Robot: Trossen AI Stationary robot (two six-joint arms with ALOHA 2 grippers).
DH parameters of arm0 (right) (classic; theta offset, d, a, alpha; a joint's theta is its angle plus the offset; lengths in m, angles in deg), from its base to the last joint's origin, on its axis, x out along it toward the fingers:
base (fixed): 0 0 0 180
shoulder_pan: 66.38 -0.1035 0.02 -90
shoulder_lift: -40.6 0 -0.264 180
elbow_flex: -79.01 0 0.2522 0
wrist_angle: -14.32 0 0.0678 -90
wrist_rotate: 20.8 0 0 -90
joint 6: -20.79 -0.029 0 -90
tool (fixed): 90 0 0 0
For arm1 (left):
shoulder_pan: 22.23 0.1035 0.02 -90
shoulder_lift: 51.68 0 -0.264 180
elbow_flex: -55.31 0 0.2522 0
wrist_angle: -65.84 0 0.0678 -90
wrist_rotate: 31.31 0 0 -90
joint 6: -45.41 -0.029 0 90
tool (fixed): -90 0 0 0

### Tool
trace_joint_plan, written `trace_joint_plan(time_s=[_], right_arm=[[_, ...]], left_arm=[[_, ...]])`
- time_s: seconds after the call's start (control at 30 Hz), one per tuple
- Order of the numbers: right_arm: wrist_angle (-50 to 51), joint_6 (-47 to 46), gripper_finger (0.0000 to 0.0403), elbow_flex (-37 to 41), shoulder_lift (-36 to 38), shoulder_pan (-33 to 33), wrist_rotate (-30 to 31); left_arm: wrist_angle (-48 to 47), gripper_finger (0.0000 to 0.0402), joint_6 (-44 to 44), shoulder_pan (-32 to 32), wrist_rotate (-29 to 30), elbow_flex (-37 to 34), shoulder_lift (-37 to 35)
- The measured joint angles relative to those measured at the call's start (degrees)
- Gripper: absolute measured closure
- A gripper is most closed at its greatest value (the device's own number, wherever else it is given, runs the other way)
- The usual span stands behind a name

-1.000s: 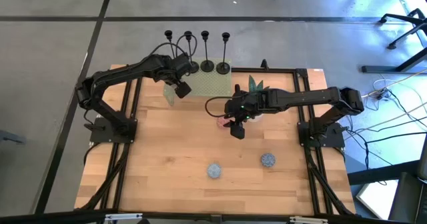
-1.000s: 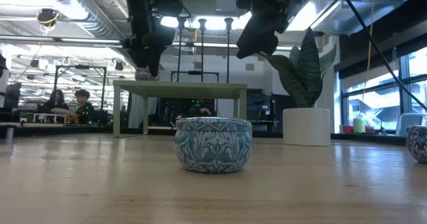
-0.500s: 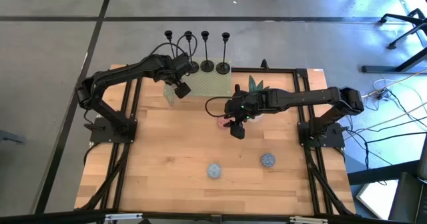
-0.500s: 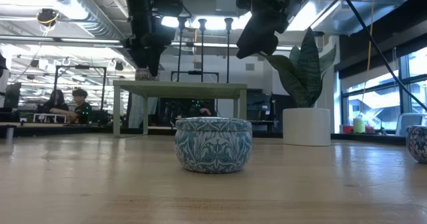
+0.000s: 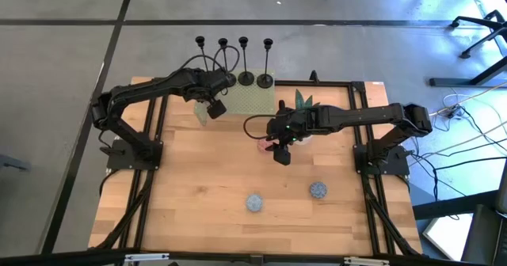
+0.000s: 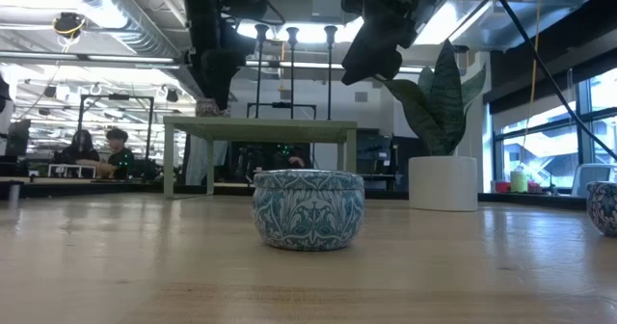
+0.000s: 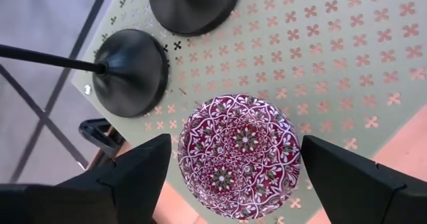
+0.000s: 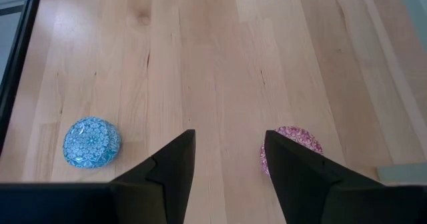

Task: Pick & Place candle stick holders
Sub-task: Put the purple scented candle on the shelf, then put the light blue scented candle on the shelf

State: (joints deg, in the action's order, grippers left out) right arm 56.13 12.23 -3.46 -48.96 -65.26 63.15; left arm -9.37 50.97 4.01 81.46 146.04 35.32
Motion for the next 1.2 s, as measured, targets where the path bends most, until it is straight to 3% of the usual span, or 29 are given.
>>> trace_joint_plan(time_s=[0.33,0.63,0.77,0.9,1.2], right_arm=[[0.0,0.0,0.022,0.0,0.0,0.0,0.0],[0.1,2.9,0.022,0.0,0.0,-0.2,0.2],[0.1,6.7,0.0219,0.0,0.0,-1.0,5.1],[1.1,9.2,0.0219,0.0,0.0,-1.7,6.3],[2.0,9.4,0.0219,0.0,0.0,-3.5,6.1]], left_arm=[[-0.6,0.0068,-1.5,0.0,0.5,2.6,0.0],[-6.7,0.0068,-1.9,-2.0,-0.4,11.6,-0.1],[-7.8,0.0068,1.7,-4.5,-3.9,14.2,-1.5],[-7.3,0.0068,3.3,-10.0,-4.6,14.1,-5.1],[-5.8,0.0068,17.0,-29.8,6.7,5.6,-14.5]])
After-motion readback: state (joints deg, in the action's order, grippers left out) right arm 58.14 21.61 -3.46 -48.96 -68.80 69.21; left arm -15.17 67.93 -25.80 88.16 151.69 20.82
